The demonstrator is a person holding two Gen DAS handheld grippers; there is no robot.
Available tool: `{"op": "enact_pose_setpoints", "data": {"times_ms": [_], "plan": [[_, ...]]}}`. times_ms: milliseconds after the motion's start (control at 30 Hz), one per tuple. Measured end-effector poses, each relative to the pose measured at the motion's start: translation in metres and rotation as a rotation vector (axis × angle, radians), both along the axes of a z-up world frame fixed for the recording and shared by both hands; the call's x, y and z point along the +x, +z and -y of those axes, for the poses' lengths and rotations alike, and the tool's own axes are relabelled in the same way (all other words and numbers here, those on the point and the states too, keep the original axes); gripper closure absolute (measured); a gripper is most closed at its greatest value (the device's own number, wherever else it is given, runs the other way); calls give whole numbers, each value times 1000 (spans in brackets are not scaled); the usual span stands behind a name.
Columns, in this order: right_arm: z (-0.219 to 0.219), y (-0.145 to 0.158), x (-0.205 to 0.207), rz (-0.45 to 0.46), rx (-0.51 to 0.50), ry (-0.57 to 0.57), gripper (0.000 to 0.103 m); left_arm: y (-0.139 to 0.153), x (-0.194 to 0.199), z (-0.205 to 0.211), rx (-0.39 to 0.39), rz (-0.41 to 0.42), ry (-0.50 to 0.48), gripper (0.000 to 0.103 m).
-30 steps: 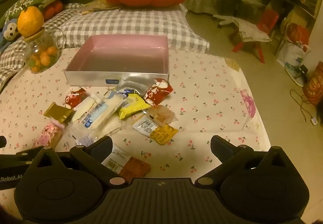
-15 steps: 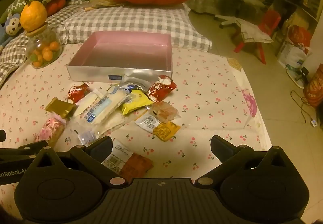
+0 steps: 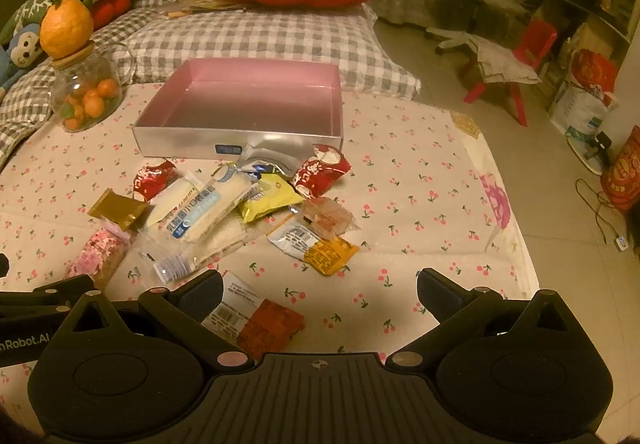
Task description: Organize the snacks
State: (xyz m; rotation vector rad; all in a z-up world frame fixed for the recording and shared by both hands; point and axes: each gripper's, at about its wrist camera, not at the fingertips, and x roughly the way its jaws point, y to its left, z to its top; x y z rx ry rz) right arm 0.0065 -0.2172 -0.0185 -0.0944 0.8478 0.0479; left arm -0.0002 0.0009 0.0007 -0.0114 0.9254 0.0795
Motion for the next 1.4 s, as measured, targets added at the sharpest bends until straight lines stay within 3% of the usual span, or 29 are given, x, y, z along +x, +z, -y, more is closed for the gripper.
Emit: {"op": "enact_pose_setpoints", "data": {"times_ms": [1400], "plan": [[-5, -1, -2, -8, -1, 14, 0, -1, 0, 2, 1, 3, 1, 5]]}}
